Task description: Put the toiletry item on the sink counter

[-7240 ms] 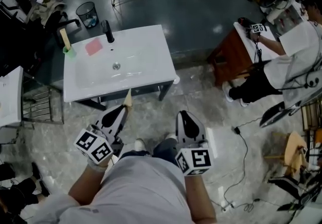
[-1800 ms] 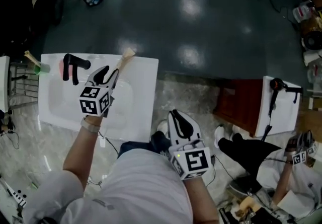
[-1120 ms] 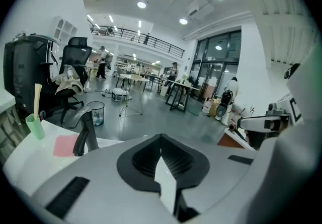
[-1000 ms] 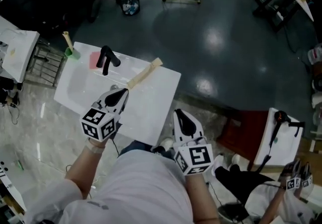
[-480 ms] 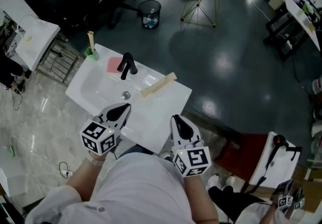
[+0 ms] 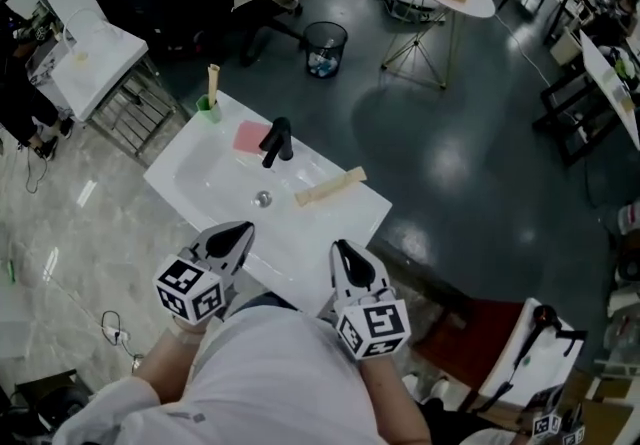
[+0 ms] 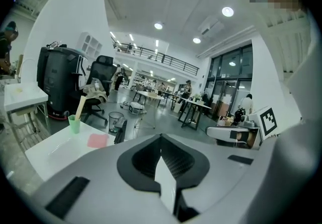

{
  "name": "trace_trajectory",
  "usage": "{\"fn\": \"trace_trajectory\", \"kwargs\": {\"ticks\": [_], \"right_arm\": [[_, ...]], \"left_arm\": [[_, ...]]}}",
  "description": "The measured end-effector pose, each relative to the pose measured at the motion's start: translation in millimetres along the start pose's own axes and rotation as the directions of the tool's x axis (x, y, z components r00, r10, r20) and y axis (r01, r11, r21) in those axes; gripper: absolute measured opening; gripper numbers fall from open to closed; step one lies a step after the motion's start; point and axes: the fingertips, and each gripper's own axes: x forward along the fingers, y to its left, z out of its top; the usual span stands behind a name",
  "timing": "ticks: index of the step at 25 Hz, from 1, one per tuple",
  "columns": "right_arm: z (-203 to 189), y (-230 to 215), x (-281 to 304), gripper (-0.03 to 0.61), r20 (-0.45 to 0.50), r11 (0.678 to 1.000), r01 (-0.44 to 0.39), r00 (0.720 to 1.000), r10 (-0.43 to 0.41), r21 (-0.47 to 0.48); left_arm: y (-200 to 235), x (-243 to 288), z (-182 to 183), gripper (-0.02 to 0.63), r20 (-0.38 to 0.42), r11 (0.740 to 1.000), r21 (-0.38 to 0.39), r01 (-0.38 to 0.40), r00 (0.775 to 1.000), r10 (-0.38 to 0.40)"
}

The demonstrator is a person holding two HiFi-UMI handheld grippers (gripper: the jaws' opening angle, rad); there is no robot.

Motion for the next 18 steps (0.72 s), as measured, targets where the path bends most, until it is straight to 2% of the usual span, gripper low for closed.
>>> {"fn": "trace_trajectory", "kwargs": {"ticks": [10, 18], "right_arm": [[5, 30, 22, 0.037, -0.012, 0.993, -0.104, 0.995, 0.103, -0.049], [9, 41, 23, 0.037, -0.011, 0.987, -0.142, 0.990, 0.141, -0.081]], "left_arm": [[15, -29, 0, 0.017, 0.049, 0.997, -0.047, -0.067, 0.996, 0.069], [19, -34, -4, 0.017, 0.064, 0.993, -0.078, -0.089, 0.993, 0.094]]}}
